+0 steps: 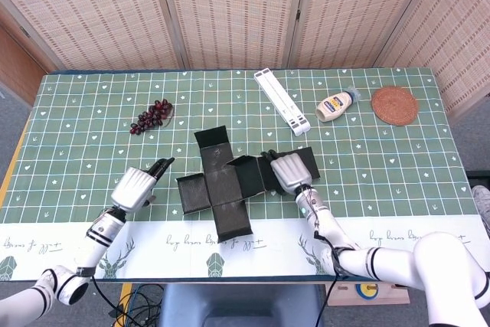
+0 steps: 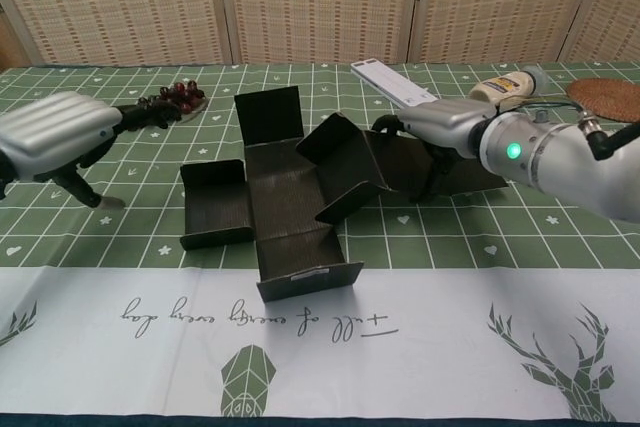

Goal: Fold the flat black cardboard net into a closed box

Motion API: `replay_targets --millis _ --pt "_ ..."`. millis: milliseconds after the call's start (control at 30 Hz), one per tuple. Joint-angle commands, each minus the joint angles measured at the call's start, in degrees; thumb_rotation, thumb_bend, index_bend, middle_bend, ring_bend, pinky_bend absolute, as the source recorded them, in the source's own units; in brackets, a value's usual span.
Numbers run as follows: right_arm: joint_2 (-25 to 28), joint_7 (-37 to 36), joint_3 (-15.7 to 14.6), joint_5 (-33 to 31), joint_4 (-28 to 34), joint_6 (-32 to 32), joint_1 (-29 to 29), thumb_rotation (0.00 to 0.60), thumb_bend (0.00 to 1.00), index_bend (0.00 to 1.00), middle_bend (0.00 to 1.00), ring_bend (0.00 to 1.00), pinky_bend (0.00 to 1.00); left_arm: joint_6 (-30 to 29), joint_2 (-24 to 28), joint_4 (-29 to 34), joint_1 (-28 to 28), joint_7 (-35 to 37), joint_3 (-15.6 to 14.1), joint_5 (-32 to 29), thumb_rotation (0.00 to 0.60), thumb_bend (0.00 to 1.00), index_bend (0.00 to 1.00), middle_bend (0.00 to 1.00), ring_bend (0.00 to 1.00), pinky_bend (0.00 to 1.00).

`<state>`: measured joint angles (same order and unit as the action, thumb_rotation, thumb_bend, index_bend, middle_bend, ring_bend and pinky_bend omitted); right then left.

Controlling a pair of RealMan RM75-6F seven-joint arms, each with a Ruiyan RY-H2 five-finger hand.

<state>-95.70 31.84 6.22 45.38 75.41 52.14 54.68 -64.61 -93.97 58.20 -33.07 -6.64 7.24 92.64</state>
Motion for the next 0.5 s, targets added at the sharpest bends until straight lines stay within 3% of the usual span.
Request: replay_targets --millis 33,200,500 --pt "-0.98 -3.66 -1.38 6.62 -2.34 2.00 -2.12 0.600 0.35 0.27 0.31 0.78 0.92 1.64 -2.13 -2.96 -1.09 -2.17 -0.26 -1.46 0.600 0.09 0.03 0.19 0.72 0.91" --pt "-1.26 -6.07 -1.85 11.06 -3.75 2.89 -3.62 0.600 0.35 0.27 0.32 0.79 0.92 4.02 -3.89 -4.56 -1.66 -4.14 -0.23 -4.11 0.600 0.09 0.00 0.16 0.70 0.91" --pt "-1.97 -6.01 -1.90 16.18 -6.17 4.21 -5.12 0.600 0.36 0.27 0.32 0.79 0.92 1.83 -7.90 -7.87 -2.65 -2.96 -0.37 -4.79 0.600 0.09 0.00 0.16 0.69 0.91"
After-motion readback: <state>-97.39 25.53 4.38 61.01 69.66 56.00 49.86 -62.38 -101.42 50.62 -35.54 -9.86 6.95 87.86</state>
